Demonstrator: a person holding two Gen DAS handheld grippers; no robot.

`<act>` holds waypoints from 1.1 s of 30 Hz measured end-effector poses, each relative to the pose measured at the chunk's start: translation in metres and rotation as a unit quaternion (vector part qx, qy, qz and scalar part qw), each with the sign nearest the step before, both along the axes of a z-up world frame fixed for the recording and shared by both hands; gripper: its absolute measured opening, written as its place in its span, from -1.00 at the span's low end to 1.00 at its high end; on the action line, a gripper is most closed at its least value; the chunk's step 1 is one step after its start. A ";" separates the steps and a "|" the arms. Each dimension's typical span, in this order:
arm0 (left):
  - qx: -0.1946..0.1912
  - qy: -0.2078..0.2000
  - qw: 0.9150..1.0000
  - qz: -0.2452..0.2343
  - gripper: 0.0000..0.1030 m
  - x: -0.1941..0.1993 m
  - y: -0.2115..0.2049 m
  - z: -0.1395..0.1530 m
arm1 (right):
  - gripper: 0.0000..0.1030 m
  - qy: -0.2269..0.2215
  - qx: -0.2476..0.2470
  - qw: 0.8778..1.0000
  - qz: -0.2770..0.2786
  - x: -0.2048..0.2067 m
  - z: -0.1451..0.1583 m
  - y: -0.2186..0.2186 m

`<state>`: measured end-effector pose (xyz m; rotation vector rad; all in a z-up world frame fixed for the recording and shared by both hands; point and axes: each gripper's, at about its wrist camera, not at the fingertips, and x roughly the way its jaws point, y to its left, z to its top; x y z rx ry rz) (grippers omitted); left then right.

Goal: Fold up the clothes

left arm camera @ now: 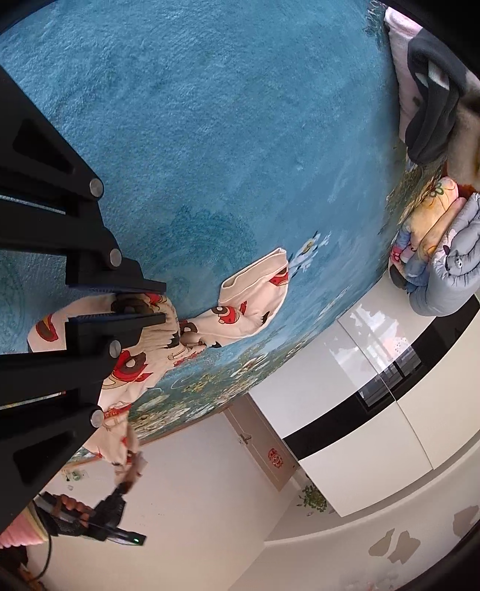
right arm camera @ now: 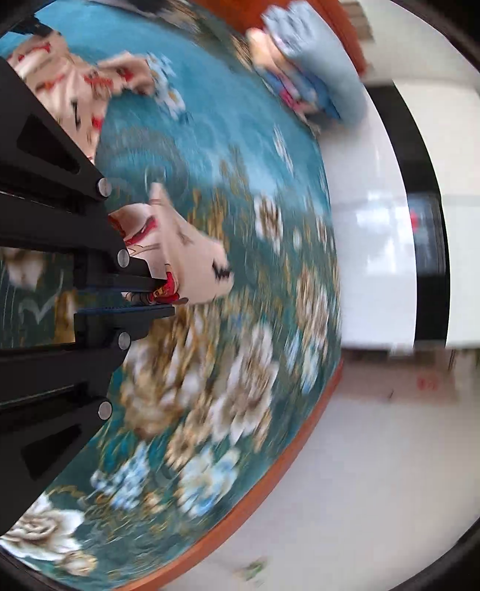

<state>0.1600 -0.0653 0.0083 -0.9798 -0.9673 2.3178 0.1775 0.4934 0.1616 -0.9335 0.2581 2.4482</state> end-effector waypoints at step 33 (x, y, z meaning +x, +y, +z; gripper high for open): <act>0.009 -0.014 1.000 -0.012 -0.82 0.002 -0.001 -0.002 | 0.10 -0.197 -0.085 0.931 0.296 -0.133 -0.101 -0.328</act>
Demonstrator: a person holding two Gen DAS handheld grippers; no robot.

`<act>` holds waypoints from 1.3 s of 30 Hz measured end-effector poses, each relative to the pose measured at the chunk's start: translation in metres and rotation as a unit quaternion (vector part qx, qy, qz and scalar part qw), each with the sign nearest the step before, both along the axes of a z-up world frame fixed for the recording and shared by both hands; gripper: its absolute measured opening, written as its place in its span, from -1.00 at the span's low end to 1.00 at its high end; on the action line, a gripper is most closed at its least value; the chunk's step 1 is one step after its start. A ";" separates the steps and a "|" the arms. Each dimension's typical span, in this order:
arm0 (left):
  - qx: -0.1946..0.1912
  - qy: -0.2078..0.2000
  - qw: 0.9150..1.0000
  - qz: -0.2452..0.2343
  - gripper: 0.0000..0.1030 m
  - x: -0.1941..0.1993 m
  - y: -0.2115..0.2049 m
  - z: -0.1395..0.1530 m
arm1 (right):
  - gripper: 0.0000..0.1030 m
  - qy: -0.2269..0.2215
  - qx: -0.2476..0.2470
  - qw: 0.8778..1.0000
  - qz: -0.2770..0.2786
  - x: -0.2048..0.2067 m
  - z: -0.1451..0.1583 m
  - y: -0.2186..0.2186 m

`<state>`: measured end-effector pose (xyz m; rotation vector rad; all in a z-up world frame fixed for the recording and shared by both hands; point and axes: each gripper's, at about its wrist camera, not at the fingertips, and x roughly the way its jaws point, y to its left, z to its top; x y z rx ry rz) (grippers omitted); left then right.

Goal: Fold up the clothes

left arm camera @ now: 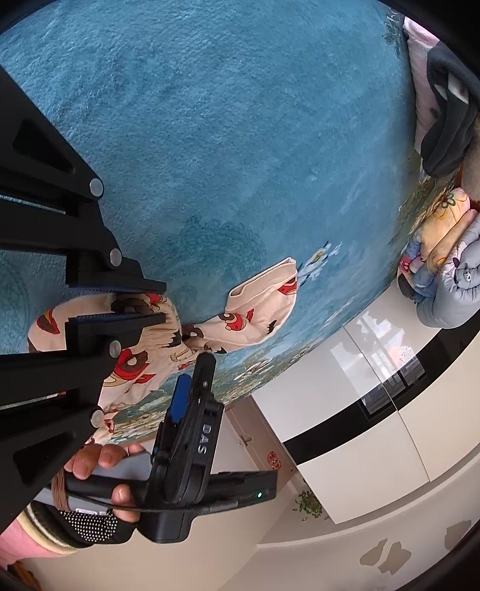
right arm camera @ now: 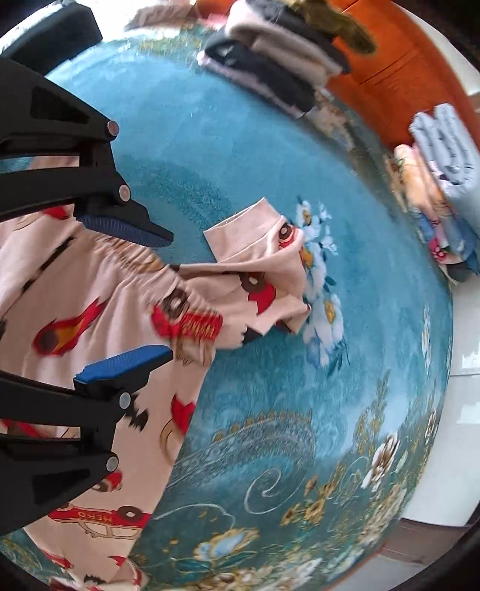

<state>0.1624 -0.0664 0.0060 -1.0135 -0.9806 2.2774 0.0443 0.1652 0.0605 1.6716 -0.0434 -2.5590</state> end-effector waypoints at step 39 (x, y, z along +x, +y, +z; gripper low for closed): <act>-0.060 0.068 0.990 -0.105 -0.81 0.039 0.050 0.032 | -0.82 0.046 -0.208 0.972 -0.099 0.038 0.011 0.119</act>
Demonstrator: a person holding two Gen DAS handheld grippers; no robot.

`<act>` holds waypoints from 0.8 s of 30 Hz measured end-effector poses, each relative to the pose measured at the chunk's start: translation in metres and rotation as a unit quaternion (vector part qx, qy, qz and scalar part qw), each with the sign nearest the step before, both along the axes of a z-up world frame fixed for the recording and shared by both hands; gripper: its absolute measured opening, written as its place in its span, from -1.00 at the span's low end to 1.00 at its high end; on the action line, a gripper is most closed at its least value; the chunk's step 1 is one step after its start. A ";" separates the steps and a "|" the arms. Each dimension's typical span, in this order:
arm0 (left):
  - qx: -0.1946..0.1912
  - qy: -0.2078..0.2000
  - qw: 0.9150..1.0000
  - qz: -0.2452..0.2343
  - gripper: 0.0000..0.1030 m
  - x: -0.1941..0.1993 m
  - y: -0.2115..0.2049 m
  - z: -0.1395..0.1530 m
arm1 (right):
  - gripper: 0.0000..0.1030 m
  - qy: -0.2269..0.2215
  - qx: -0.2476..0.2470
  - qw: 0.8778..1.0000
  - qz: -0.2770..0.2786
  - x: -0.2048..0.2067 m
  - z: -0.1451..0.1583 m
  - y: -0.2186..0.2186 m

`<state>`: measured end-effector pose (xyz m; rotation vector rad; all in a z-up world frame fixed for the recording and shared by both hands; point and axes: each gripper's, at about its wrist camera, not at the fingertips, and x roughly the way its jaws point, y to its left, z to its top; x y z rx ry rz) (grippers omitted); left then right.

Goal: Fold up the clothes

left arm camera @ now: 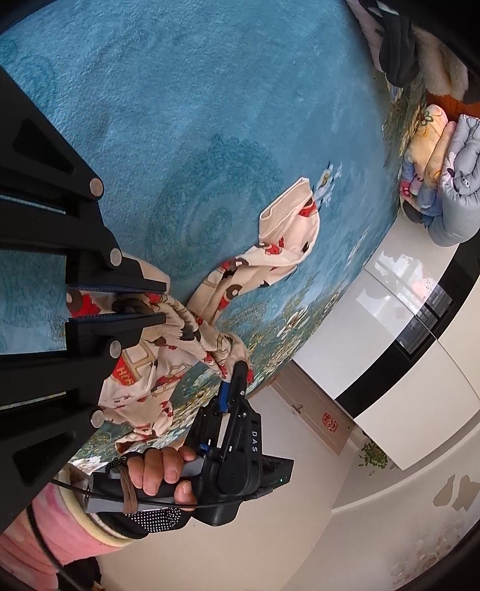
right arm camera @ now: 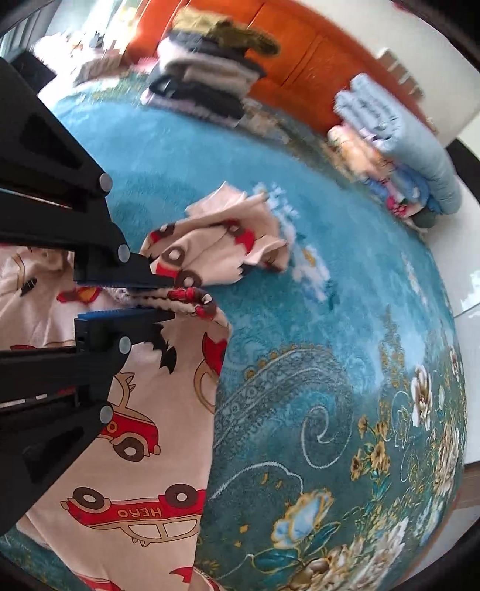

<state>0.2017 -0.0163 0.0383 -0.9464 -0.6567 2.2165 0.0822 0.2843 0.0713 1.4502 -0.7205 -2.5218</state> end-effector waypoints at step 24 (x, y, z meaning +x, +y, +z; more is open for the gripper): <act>-0.047 0.183 0.961 -0.202 -0.81 0.063 0.183 0.209 | -0.83 0.291 0.014 0.949 -0.116 0.156 0.191 0.179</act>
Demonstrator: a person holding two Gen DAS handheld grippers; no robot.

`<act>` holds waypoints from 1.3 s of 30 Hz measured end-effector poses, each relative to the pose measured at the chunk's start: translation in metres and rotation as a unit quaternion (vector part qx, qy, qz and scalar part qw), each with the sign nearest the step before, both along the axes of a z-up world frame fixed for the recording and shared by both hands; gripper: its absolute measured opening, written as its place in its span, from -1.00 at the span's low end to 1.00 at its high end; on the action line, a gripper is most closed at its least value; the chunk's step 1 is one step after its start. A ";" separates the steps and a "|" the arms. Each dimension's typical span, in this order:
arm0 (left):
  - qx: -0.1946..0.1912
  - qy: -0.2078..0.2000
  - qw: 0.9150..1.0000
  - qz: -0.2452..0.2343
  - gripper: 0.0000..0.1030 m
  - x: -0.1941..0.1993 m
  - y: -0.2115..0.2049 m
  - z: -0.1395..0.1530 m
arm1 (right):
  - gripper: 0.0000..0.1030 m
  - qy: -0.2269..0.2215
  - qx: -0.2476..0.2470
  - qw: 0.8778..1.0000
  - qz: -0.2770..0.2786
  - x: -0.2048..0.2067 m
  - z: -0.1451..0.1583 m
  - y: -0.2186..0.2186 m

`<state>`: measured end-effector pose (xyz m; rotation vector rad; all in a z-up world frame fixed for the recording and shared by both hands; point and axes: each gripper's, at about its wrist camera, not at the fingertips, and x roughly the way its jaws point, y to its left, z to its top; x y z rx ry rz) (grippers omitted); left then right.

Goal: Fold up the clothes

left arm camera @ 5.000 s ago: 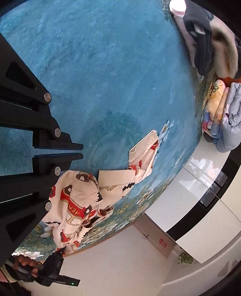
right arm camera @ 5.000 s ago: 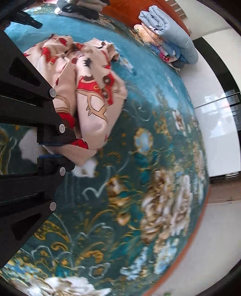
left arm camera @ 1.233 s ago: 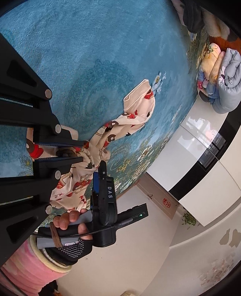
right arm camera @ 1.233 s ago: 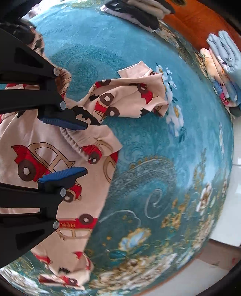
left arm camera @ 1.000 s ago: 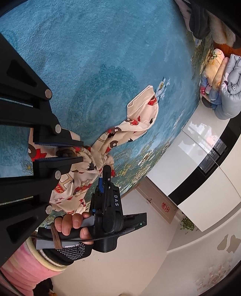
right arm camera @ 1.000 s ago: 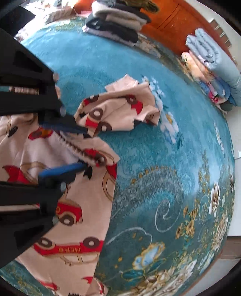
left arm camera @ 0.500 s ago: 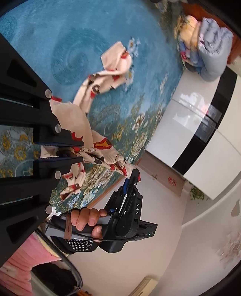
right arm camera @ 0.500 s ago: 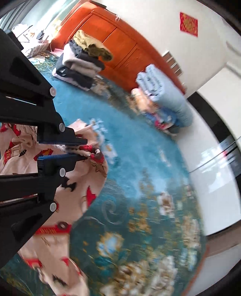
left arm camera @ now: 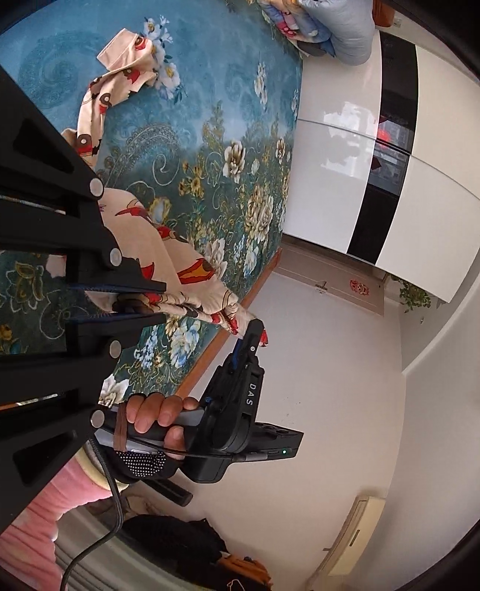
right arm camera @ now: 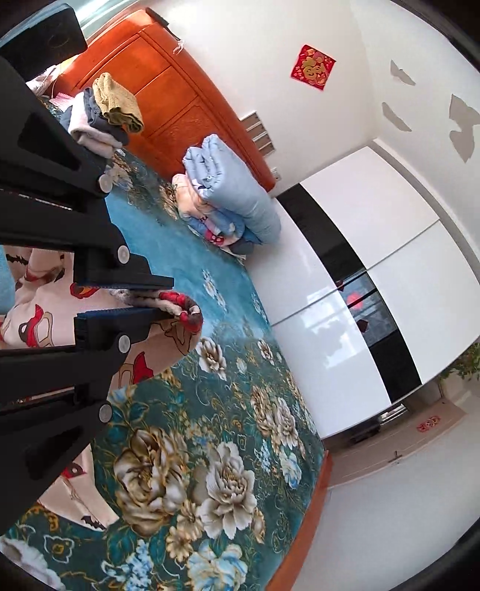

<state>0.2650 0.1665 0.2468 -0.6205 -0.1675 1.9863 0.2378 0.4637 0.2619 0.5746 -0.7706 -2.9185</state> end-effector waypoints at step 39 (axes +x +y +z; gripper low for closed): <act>0.131 -0.246 0.874 0.398 -0.81 -0.121 -0.435 -0.237 | -0.83 -0.228 0.186 0.917 0.271 -0.285 -0.169 -0.534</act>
